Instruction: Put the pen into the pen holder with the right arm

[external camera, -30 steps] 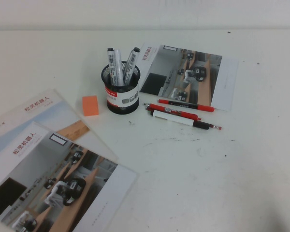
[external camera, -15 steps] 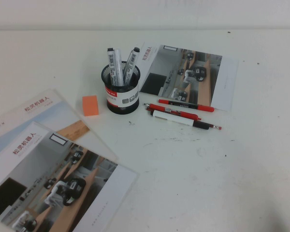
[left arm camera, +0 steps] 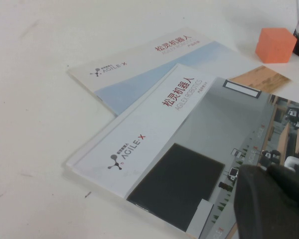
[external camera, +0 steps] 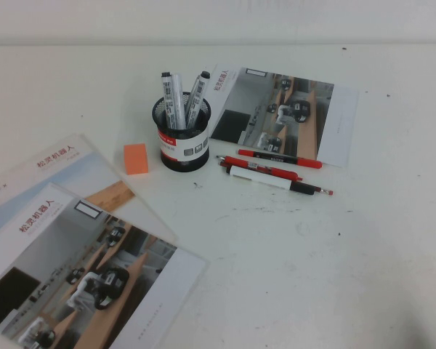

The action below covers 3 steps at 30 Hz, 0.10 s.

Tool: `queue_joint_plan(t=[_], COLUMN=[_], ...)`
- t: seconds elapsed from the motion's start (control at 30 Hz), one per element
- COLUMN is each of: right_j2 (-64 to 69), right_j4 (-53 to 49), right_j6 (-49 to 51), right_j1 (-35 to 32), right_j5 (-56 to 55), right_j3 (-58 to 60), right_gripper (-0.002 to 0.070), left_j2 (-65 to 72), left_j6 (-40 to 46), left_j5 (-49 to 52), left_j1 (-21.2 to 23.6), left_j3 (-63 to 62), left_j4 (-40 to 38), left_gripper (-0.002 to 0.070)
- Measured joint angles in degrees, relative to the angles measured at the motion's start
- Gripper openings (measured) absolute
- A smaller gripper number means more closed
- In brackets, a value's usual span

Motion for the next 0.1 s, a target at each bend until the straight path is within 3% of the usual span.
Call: queue_joint_plan(t=[0.1], right_j2=[0.00], right_j4=[0.11], right_j6=[0.07], right_j1=[0.00], right_j5=[0.00], right_j3=[0.00], right_gripper=[-0.0020], left_j2=[0.00], left_j6=[0.00], left_j5=[0.00], left_j1=[0.00], left_j3=[0.00], left_j4=[0.00], left_gripper=[-0.0001])
